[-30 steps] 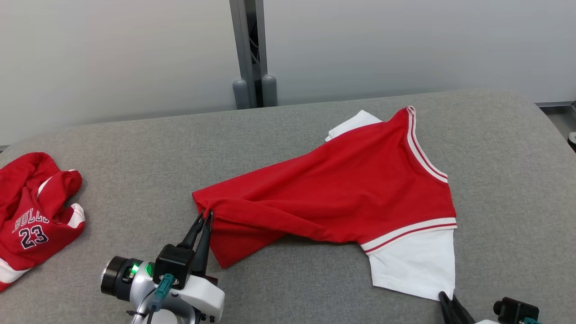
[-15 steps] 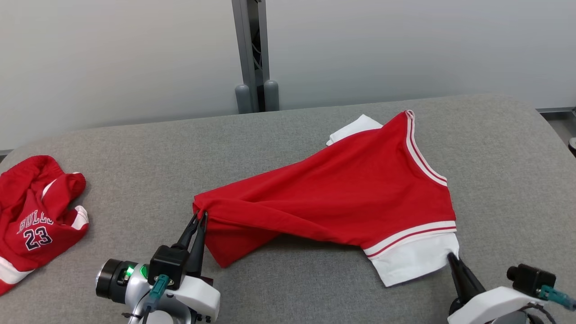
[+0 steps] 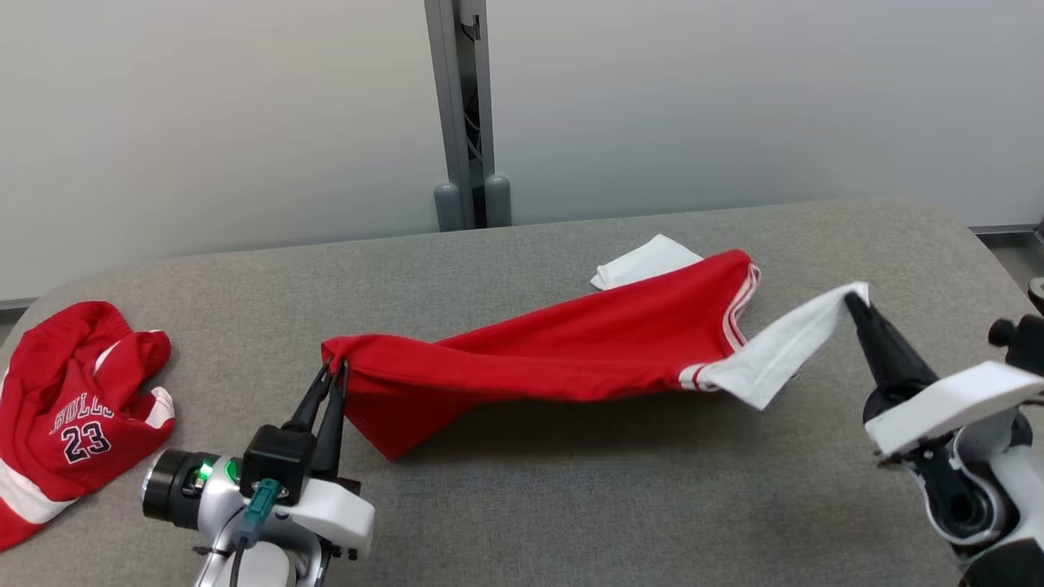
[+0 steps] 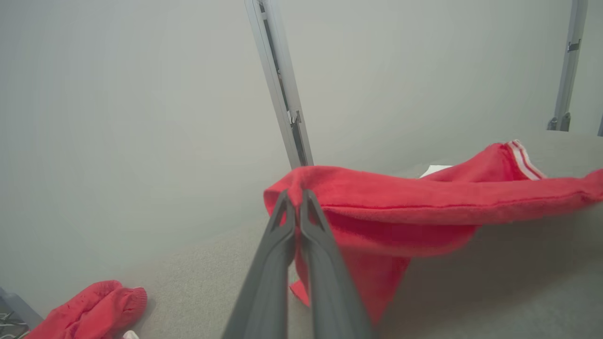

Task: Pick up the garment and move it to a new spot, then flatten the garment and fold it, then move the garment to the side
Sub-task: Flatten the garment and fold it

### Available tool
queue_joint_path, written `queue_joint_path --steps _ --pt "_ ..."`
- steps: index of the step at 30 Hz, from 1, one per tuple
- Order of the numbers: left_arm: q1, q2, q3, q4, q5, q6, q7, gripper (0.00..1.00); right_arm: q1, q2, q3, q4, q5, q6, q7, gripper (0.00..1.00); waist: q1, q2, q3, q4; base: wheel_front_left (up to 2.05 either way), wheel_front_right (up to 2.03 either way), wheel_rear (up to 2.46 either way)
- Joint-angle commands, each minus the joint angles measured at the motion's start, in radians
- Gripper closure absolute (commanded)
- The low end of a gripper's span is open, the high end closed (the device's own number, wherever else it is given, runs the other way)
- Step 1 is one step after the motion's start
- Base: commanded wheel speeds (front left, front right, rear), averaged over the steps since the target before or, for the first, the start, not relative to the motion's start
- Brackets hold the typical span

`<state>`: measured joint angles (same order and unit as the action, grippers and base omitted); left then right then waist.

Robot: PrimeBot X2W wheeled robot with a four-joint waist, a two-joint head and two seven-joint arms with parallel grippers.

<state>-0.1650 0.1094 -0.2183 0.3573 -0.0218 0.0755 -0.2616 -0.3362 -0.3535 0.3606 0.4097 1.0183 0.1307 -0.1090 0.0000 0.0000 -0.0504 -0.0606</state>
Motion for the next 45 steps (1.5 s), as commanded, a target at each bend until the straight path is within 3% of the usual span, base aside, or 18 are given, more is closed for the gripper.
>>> queue_joint_path --steps 1,8,13,30,36,45 --pt "-0.02 0.01 0.008 -0.006 0.008 0.001 -0.003 1.0 -0.025 -0.014 -0.012 -0.013 0.02 0.0 0.012 1.0 0.0 0.0 -0.006 0.002 0.0 0.0 0.0" --pt "-0.1 0.03 0.023 -0.001 -0.004 -0.026 -0.003 1.0 -0.176 -0.025 -0.061 -0.039 0.099 0.0 0.086 1.0 0.0 0.0 -0.023 0.009 0.0 0.0 0.0" --pt "-0.179 0.041 0.021 0.024 -0.008 -0.059 -0.003 1.0 -0.304 -0.018 -0.054 -0.008 0.078 0.0 0.108 1.0 0.0 0.0 -0.031 0.012 0.0 0.0 0.0" --pt "-0.479 0.03 0.064 0.221 -0.12 -0.178 -0.003 1.0 -0.674 0.04 0.028 0.276 -0.019 0.0 0.06 1.0 0.0 0.0 -0.068 0.035 0.0 0.0 0.0" --pt "-0.545 0.036 0.06 0.269 -0.143 -0.194 -0.003 1.0 -0.744 0.066 0.064 0.361 -0.029 0.0 0.031 1.0 0.0 0.0 -0.081 0.041 0.0 0.0 0.0" --pt "-0.538 0.041 0.076 0.267 -0.154 -0.198 -0.003 1.0 -0.766 0.055 0.117 0.393 0.0 0.0 0.007 1.0 0.0 0.0 -0.081 0.039 0.0 0.0 0.0"
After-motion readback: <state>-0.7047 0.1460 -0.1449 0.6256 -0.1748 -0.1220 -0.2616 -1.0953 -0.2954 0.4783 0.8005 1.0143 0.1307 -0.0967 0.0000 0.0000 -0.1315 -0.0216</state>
